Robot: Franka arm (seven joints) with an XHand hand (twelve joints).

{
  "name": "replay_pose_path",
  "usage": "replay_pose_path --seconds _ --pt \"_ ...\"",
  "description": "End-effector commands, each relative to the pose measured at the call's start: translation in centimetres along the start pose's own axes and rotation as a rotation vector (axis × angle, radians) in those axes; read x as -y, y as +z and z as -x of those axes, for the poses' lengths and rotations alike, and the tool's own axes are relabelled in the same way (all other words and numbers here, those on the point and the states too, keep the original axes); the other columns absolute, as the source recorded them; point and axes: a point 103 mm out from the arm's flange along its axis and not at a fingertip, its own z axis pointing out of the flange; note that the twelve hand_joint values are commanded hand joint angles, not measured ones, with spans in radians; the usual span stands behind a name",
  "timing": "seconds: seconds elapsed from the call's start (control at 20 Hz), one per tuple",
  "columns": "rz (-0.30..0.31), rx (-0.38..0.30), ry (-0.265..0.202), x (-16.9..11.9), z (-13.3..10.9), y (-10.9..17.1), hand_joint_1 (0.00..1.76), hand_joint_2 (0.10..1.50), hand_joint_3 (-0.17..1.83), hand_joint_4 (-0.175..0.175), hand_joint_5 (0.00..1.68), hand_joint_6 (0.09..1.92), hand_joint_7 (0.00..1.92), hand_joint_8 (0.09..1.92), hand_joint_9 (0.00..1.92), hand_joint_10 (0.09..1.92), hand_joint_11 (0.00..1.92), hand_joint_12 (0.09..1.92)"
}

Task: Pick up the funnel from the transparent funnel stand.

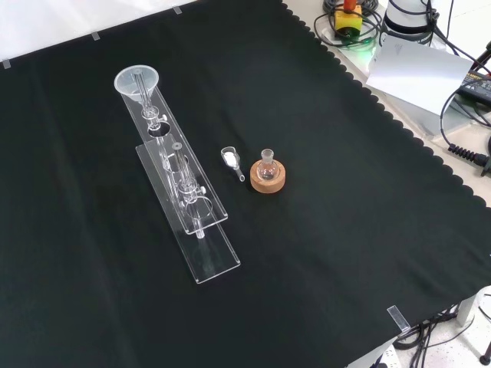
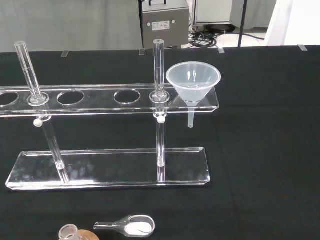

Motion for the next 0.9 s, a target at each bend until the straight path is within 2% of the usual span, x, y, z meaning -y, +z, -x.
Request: replay_pose_path --seconds 0.05,0.15,0.25,0.55,0.65,0.9 --pt "0.006 0.007 0.0 0.0 -0.1 0.0 0.08 1.11 0.5 0.017 0.21 0.09 0.02 0.45 0.3 0.53 0.15 1.36" --pt "0.0 0.002 0.002 0.0 0.5 0.0 0.02 1.19 0.46 0.014 0.23 0.09 0.01 0.42 0.23 0.54 0.09 1.38" --pt "0.001 0.005 0.007 -0.1 0.6 -0.1 0.0 1.21 0.45 0.013 0.24 0.09 0.0 0.41 0.21 0.54 0.08 1.38" --pt "-0.009 -0.003 0.024 -0.9 1.4 0.3 0.0 1.22 0.44 0.012 0.25 0.09 0.0 0.41 0.2 0.55 0.07 1.38" --pt "-0.013 0.005 0.047 -1.5 1.8 0.6 0.0 1.22 0.44 0.012 0.25 0.09 0.0 0.41 0.2 0.55 0.08 1.38" --pt "-0.021 -0.019 0.041 -3.6 2.3 2.0 0.0 1.22 0.43 0.012 0.25 0.09 0.0 0.41 0.2 0.55 0.08 1.38"
